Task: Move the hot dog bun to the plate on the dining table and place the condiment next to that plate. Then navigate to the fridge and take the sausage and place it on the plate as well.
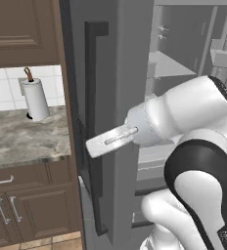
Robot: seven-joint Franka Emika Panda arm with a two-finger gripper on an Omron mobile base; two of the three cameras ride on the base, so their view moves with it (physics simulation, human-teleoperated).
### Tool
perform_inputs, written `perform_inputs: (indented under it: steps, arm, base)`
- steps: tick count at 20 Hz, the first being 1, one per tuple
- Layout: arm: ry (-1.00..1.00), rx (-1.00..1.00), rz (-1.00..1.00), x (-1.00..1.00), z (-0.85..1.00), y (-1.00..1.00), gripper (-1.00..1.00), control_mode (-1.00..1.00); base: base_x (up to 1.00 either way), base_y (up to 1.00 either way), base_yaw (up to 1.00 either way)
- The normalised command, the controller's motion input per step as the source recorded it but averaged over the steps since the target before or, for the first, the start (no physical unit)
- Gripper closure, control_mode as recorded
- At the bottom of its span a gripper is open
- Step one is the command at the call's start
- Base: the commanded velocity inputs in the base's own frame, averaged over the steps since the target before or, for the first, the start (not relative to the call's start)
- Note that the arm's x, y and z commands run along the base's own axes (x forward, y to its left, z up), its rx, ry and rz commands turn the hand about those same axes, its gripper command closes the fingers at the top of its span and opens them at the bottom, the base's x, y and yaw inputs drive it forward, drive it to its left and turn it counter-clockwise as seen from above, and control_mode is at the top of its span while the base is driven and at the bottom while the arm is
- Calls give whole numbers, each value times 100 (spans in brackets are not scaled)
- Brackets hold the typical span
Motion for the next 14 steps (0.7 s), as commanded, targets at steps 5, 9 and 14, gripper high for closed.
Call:
perform_inputs:
  steps: [5,9,14]
  arm:
    - [-1,8,14,-100,14,-64,-100,-100]
    - [0,10,4,-83,29,-98,-100,-100]
    - [1,1,-14,42,34,-100,-100,-100]
  base:
    - [0,0,0]
    - [0,0,0]
    - [0,0,0]
